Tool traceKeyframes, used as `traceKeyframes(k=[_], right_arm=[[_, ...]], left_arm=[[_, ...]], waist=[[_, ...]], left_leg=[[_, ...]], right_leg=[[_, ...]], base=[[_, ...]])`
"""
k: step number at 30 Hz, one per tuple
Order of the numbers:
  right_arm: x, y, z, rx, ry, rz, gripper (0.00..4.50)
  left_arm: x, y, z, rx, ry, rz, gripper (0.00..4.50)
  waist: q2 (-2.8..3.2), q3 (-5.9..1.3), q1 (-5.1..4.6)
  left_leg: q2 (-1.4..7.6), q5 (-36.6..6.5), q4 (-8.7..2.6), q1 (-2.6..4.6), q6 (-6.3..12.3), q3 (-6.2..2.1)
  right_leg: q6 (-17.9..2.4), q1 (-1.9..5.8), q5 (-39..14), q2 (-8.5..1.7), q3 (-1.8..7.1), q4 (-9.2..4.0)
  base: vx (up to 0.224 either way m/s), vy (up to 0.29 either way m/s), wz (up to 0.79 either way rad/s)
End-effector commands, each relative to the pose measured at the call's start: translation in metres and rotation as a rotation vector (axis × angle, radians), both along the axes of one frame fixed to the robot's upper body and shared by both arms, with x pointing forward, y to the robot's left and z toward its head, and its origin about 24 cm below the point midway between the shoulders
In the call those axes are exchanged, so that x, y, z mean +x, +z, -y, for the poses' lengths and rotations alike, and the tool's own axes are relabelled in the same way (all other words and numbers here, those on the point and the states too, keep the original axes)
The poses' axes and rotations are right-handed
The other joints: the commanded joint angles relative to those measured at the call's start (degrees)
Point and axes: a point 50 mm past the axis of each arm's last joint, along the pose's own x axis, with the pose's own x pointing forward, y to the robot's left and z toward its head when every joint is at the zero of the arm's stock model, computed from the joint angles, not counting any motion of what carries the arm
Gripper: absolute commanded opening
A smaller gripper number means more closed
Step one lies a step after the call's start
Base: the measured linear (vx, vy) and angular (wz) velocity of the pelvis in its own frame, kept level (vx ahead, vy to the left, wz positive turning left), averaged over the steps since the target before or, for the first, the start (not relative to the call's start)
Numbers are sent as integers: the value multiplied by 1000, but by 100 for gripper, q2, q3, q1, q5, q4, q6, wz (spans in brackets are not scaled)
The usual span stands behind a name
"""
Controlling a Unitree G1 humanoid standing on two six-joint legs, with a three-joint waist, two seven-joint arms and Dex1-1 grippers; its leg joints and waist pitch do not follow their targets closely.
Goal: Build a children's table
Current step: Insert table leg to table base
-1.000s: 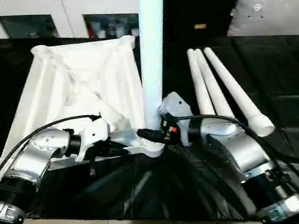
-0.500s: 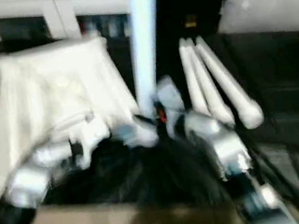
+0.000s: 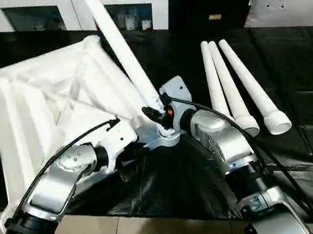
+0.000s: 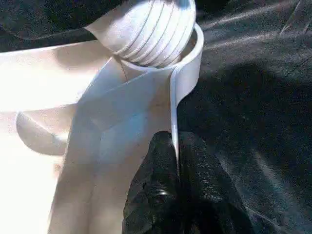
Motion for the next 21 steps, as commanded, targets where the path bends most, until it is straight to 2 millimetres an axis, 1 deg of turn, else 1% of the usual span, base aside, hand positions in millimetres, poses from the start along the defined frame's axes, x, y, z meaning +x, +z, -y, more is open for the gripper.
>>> traceKeyframes(k=[1,2,3,4,5,6,7,8,9,10,11,12,13,14,15,16,17,18,19,20,21], right_arm=[[-10,-29,12,72,-60,-111,189],[-10,-24,15,127,-77,-84,189],[-9,-18,17,169,-93,-52,189],[-10,-11,21,230,-100,-22,189],[-11,-6,24,270,-102,0,189],[-13,2,29,330,-98,34,189],[-14,4,31,348,-89,40,189],[-17,7,33,378,-72,50,189],[-18,9,34,383,-72,61,189],[-19,10,35,395,-68,71,189],[-20,11,36,394,-65,81,189],[-21,12,36,393,-62,87,189],[-21,12,36,393,-62,87,189],[-25,14,36,402,-37,104,189],[-25,15,36,391,-46,112,189],[-26,15,37,374,-57,126,189],[-26,15,37,373,-58,127,189],[-29,15,34,369,-35,91,189],[-29,15,34,368,-31,91,189],[-32,18,31,370,6,92,189],[-33,18,30,370,16,97,189]], left_arm=[[5,15,-1,-10,-50,110,0],[5,15,-2,-15,-80,127,0],[4,16,-3,-21,-118,143,0],[5,16,-6,-14,-132,153,0],[6,16,-7,-11,-137,157,0],[6,17,-9,-52,-137,131,0],[6,18,-10,-68,-145,126,0],[6,20,-10,-92,-160,118,28],[5,22,-10,-106,-165,109,44],[5,23,-11,-121,-168,108,55],[5,25,-12,-145,-172,100,59],[5,26,-12,-162,-175,96,80],[5,26,-12,-162,-175,96,80],[6,32,-13,-215,-165,98,91],[7,36,-14,-254,-158,96,99],[9,42,-14,-296,-154,95,99],[9,42,-14,-297,-154,95,113],[21,56,-17,-358,-73,123,113],[22,57,-17,-362,-61,127,123],[38,70,-21,-391,53,173,123],[42,74,-21,-400,87,190,139]], waist=[[4,-335,-23],[-4,-358,-18],[-5,-388,-15],[-17,-446,-21],[-16,-466,-15],[-9,-468,4],[-9,-468,4],[-16,-479,-1],[-17,-502,2],[-19,-499,-5],[10,-499,1],[4,-493,2],[-3,-484,-8],[3,-482,-4],[0,-479,-3],[10,-491,0],[5,-488,-1],[3,-477,-12],[0,-476,-6],[0,-476,-6],[7,-466,13]], left_leg=[[341,-1086,-414,-4,155,-105],[344,-906,-395,-6,238,-97],[330,-639,-365,-28,338,-96],[319,-233,-310,-38,464,-86],[313,-55,-291,-34,533,-75],[295,205,-253,-58,777,-58],[295,205,-253,-58,777,-58],[296,261,-241,-73,867,-58],[303,376,-216,-83,946,-62],[300,422,-211,-93,979,-60],[294,391,-198,-100,998,-61],[312,342,-200,-96,993,-57],[306,228,-205,-102,968,-52],[306,122,-203,-103,935,-45],[313,84,-207,-101,922,-48],[316,60,-206,-93,877,-51],[313,60,-204,-98,848,-49],[313,6,-213,-90,807,-49],[307,-56,-199,-79,762,-41],[307,-56,-199,-79,762,-41],[295,-291,-189,-75,691,-45]], right_leg=[[-1067,192,-937,-420,364,-471],[-1109,200,-618,-416,367,-441],[-1165,225,-180,-399,358,-391],[-1274,247,465,-380,348,-298],[-1341,247,783,-362,343,-261],[-1473,247,1348,-360,336,-210],[-1473,247,1348,-360,336,-210],[-1538,257,1444,-359,323,-193],[-1590,264,1586,-363,316,-158],[-1619,258,1615,-361,312,-154],[-1673,252,1546,-370,304,-154],[-1725,240,1431,-367,297,-159],[-1725,245,1228,-362,293,-171],[-1713,251,1055,-375,299,-188],[-1691,252,970,-376,299,-197],[-1671,251,847,-376,297,-198],[-1670,250,815,-377,299,-197],[-1663,242,701,-361,300,-212],[-1658,239,640,-353,304,-215],[-1658,239,640,-353,304,-215],[-1614,233,415,-359,304,-245]], base=[[0,0,0],[0,0,0],[0,0,0],[0,0,0],[0,0,0],[0,0,0],[0,0,0],[0,0,0],[0,0,0],[0,0,0],[0,0,0],[0,0,0],[0,0,0],[0,0,0],[0,0,0],[0,0,0],[0,0,0],[0,0,0],[0,0,0],[0,0,0],[0,0,0]])
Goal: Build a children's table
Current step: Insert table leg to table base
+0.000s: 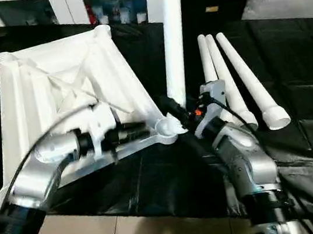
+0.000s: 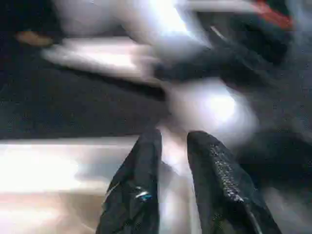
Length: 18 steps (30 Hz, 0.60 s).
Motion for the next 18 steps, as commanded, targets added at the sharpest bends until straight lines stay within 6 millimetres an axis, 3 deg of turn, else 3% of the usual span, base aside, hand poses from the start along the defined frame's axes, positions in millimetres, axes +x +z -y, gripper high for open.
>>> traceKeyframes(k=[1,2,4,5,10,13,14,18], right_arm=[[-4,8,-4,9,40,39,189],[-4,8,-4,8,43,39,189],[-6,8,-10,-11,82,49,189],[-6,8,-10,-11,82,49,189],[-7,10,-16,-42,100,62,189],[-7,9,-17,-69,101,59,189],[-7,8,-17,-80,94,57,189],[-5,7,-14,-104,71,56,189]], left_arm=[[14,14,-7,-49,134,30,139],[16,15,-7,-54,148,32,150],[36,33,-3,-121,301,41,157],[36,33,-3,-121,301,41,177],[43,47,19,-139,273,41,182],[36,51,43,-144,160,29,185],[26,54,61,-161,59,14,185],[10,66,77,-230,-74,16,185]], waist=[[-26,-466,16],[-19,-462,30],[-37,-465,10],[-37,-465,10],[-42,-534,57],[-51,-544,86],[-20,-537,114],[-40,-537,159]], left_leg=[[259,-398,-324,54,547,-60],[263,-454,-322,82,510,-54],[251,-501,-319,72,412,-56],[251,-501,-319,72,412,-56],[244,20,-258,61,659,-73],[246,98,-239,56,772,-67],[257,82,-237,63,788,-67],[269,30,-237,61,771,-64]], right_leg=[[-1522,440,169,-392,302,-370],[-1490,413,62,-393,306,-388],[-1413,421,-116,-374,307,-398],[-1413,421,-116,-374,307,-398],[-1550,432,731,-378,300,-307],[-1644,444,849,-397,299,-295],[-1676,434,817,-406,301,-298],[-1734,438,761,-406,299,-290]], base=[[0,0,0],[0,0,0],[0,0,0],[0,0,0],[0,0,0],[0,0,0],[0,0,0],[0,0,0]])
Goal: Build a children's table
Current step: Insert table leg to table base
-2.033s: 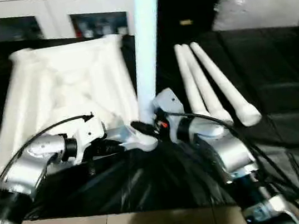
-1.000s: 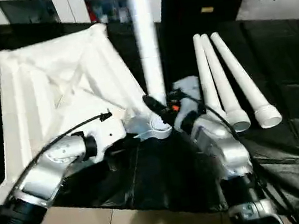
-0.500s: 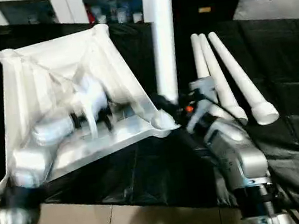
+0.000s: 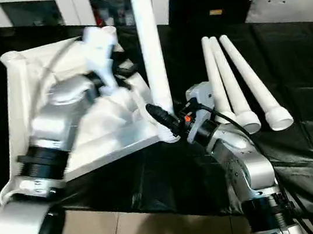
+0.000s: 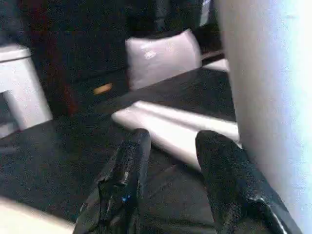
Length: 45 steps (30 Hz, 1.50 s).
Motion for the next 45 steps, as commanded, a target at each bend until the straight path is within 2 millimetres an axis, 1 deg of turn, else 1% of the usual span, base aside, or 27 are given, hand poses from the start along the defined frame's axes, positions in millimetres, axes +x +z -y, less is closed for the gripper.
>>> traceKeyframes(k=[1,4,7,9,12,13,14,15,17,18,19,20,21,22,23,25,26,28,30,32,33,36,37,39,40,42,45], right_arm=[[1,3,-1,-19,-5,14,189],[3,4,1,-27,-22,13,189],[5,6,2,-37,-31,12,189],[5,6,2,-41,-34,12,189],[8,8,5,-48,-61,3,189],[9,8,6,-49,-81,3,189],[8,9,8,-51,-78,6,189],[8,9,9,-52,-79,8,189],[8,9,13,-61,-101,15,189],[8,9,16,-71,-118,23,189],[9,10,18,-76,-137,36,189],[9,8,21,-90,-157,10,189],[9,5,26,-108,-173,-27,189],[9,5,27,-115,-174,-39,189],[8,4,29,-123,-172,-46,189],[8,3,30,-129,-169,-51,189],[7,3,31,-138,-167,-52,189],[6,2,32,-150,-157,-53,189],[6,2,31,-158,-144,-54,189],[5,2,31,-160,-141,-53,189],[5,2,30,-159,-137,-59,189],[4,2,28,-160,-131,-58,189],[4,2,28,-160,-131,-58,189],[3,2,28,-158,-130,-57,189],[3,2,27,-158,-129,-56,189],[2,1,27,-157,-127,-56,189],[2,1,27,-157,-126,-57,189]], left_arm=[[-11,13,14,-26,-100,38,185],[-24,24,22,-52,-198,71,185],[-26,26,25,-34,-214,89,185],[-27,25,26,-17,-216,102,185],[-19,25,22,-29,-131,121,185],[-13,23,15,-23,-73,121,201],[-6,16,4,1,-12,112,212],[-5,14,0,11,4,108,218],[0,5,-15,56,53,95,231],[2,0,-23,77,72,83,245],[2,-6,-29,88,82,59,257],[1,-13,-36,110,80,31,263],[-2,-25,-45,140,76,-31,277],[-4,-31,-49,154,71,-62,277],[-8,-39,-52,174,60,-90,277],[-10,-44,-54,187,50,-106,302],[-14,-51,-55,203,40,-134,309],[-23,-66,-51,226,-17,-193,320],[-33,-80,-45,237,-87,-248,322],[-35,-85,-44,250,-98,-243,292],[-36,-94,-43,282,-102,-252,284],[-34,-108,-44,342,-73,-276,282],[-34,-108,-44,342,-73,-276,264],[-34,-113,-45,374,-68,-284,242],[-33,-114,-45,384,-56,-285,243],[-31,-116,-46,400,-45,-286,233],[-29,-117,-48,430,-31,-272,196]], waist=[[-38,-533,22],[-46,-536,25],[-41,-530,15],[-39,-531,13],[-40,-552,7],[-28,-553,3],[1,-556,6],[-24,-549,-15],[-12,-559,-10],[8,-563,-19],[13,-571,-22],[46,-570,-20],[50,-575,-17],[44,-578,-16],[54,-585,-9],[72,-586,-7],[54,-584,0],[58,-570,17],[50,-560,8],[43,-558,-3],[47,-561,-2],[64,-547,-14],[52,-551,-20],[58,-556,-19],[83,-550,-23],[76,-550,-17],[78,-554,-10]], left_leg=[[259,-2,-285,69,758,-54],[263,-45,-288,62,721,-61],[256,-179,-292,69,646,-56],[254,-178,-294,69,620,-56],[255,-116,-285,69,582,-65],[250,-130,-283,65,571,-69],[241,-172,-277,71,556,-73],[246,-213,-291,72,557,-62],[231,-233,-286,64,509,-70],[237,-219,-291,66,471,-74],[246,-168,-287,71,426,-73],[241,-163,-284,79,409,-69],[242,-127,-285,96,389,-65],[236,-74,-281,95,395,-56],[242,-74,-279,96,400,-59],[247,-150,-278,104,401,-52],[256,-235,-288,110,388,-49],[276,-353,-307,103,326,-59],[259,-408,-307,98,286,-50],[253,-428,-312,85,277,-53],[252,-469,-310,99,266,-50],[245,-545,-320,87,213,-59],[246,-575,-321,92,196,-59],[249,-577,-323,95,182,-62],[251,-613,-324,102,169,-61],[253,-631,-326,103,167,-65],[248,-610,-322,98,180,-67]], right_leg=[[-1726,413,663,-402,297,-305],[-1705,422,552,-401,294,-302],[-1582,419,280,-387,295,-338],[-1554,420,256,-383,295,-341],[-1508,422,346,-373,294,-328],[-1503,426,358,-371,291,-325],[-1464,416,327,-364,289,-328],[-1449,420,297,-362,296,-346],[-1386,431,261,-363,292,-342],[-1372,428,272,-359,290,-333],[-1380,415,354,-354,291,-312],[-1401,406,385,-347,291,-311],[-1436,401,455,-335,294,-300],[-1476,401,572,-321,297,-286],[-1496,405,599,-332,297,-278],[-1529,391,554,-336,297,-290],[-1538,387,468,-345,300,-304],[-1528,393,285,-365,299,-309],[-1474,392,145,-359,309,-329],[-1442,399,80,-359,307,-342],[-1407,389,-2,-359,310,-357],[-1314,396,-145,-356,308,-381],[-1263,397,-195,-355,311,-390],[-1265,391,-216,-357,309,-392],[-1272,377,-228,-350,308,-399],[-1287,375,-188,-349,308,-390],[-1304,381,-125,-352,310,-383]], base=[[0,0,0],[0,0,0],[0,0,0],[0,0,0],[0,0,0],[0,0,0],[0,0,0],[0,0,0],[0,0,0],[0,0,0],[0,0,0],[0,0,0],[0,0,0],[0,0,0],[0,0,0],[0,0,0],[0,0,0],[0,0,0],[0,0,0],[0,0,0],[0,0,0],[0,0,0],[0,0,0],[0,0,0],[0,0,0],[0,0,0],[0,0,0]])
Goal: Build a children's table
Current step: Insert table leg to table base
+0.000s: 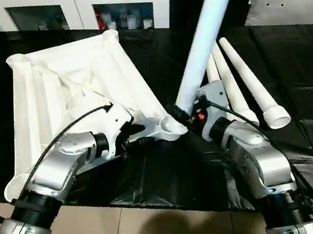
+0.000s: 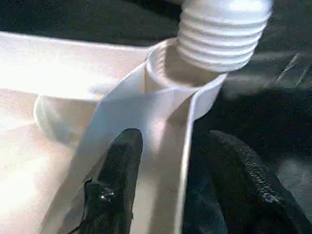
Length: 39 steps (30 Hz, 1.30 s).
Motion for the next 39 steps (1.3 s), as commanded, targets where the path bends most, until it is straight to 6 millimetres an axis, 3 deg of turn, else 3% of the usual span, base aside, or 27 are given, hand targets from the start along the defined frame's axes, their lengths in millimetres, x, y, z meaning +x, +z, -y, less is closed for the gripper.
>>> traceKeyframes(k=[1,9,12,13,17,24,31,39], right_arm=[[-2,6,-1,-7,12,22,189],[-2,4,-3,-10,16,15,189],[-2,4,-4,-11,20,14,189],[-2,4,-4,-11,22,13,189],[-1,5,-6,-23,52,-2,189],[2,6,-14,-67,131,-26,189],[5,-1,-19,-139,220,-80,189],[-1,-14,-17,-198,275,-173,189]], left_arm=[[2,1,0,28,-6,20,196],[1,-4,-3,83,-42,13,115],[1,-6,-4,103,-57,12,104],[0,-6,-4,110,-61,11,75],[0,-6,-4,113,-75,8,62],[0,-7,-4,167,-166,16,2],[-14,-7,-2,192,-431,54,0],[-6,-1,-7,211,-450,101,0]], waist=[[32,-521,-6],[28,-489,-13],[23,-478,-15],[26,-479,-15],[20,-479,-17],[17,-480,-37],[23,-485,-9],[22,-440,0]], left_leg=[[229,-594,-373,82,220,-72],[226,-710,-385,87,218,-67],[232,-765,-395,85,195,-70],[233,-783,-398,85,186,-73],[233,-740,-398,84,189,-73],[235,-713,-402,82,192,-77],[241,-577,-394,101,281,-64],[259,-982,-439,132,90,-62]], right_leg=[[-1335,365,-140,-373,296,-391],[-1336,352,-276,-374,297,-419],[-1314,348,-399,-378,296,-432],[-1293,350,-453,-379,296,-434],[-1283,350,-429,-379,299,-430],[-1267,346,-456,-387,300,-429],[-1364,336,-184,-398,303,-407],[-1291,314,-675,-405,312,-453]], base=[[0,0,0],[0,0,0],[0,0,0],[0,0,0],[0,0,0],[0,0,0],[0,0,0],[0,0,0]])
